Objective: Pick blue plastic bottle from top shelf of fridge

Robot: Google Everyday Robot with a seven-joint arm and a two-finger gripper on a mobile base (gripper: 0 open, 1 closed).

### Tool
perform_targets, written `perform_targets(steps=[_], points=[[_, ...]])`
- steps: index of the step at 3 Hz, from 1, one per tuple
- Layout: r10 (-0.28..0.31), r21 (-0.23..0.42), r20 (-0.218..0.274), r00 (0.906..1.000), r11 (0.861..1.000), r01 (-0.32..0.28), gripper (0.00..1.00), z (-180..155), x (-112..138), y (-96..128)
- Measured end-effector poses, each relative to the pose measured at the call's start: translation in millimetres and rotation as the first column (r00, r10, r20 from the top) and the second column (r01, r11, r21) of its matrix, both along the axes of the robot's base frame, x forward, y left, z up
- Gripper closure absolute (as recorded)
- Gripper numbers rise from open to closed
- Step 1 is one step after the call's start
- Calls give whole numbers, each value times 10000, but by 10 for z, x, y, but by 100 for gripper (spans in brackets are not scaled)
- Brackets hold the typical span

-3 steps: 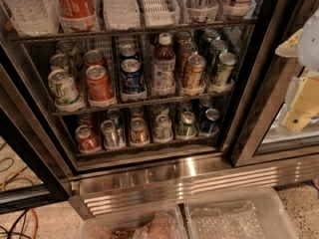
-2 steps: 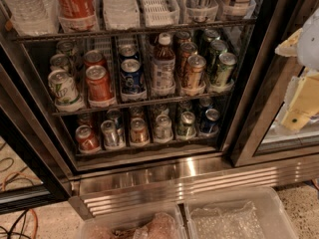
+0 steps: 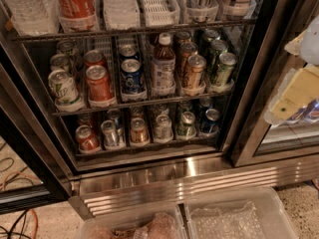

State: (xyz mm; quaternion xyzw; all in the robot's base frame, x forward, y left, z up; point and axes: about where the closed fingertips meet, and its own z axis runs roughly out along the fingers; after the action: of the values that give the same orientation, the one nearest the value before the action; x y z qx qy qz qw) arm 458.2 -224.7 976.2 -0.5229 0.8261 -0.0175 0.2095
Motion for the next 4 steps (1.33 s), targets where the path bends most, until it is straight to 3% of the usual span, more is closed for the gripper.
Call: perform_targets(steps=[1, 2, 3, 4], points=[[-964, 745, 383, 9946, 9928, 934, 0, 23, 76, -27], [-1249, 1308, 854, 9885, 9849, 1131, 0, 154, 125, -2], [-1250, 1331, 882, 9882, 9847, 1126, 0, 161, 129, 4], [-1477, 1907, 997, 9840, 9734, 1268, 0, 196, 147, 11]])
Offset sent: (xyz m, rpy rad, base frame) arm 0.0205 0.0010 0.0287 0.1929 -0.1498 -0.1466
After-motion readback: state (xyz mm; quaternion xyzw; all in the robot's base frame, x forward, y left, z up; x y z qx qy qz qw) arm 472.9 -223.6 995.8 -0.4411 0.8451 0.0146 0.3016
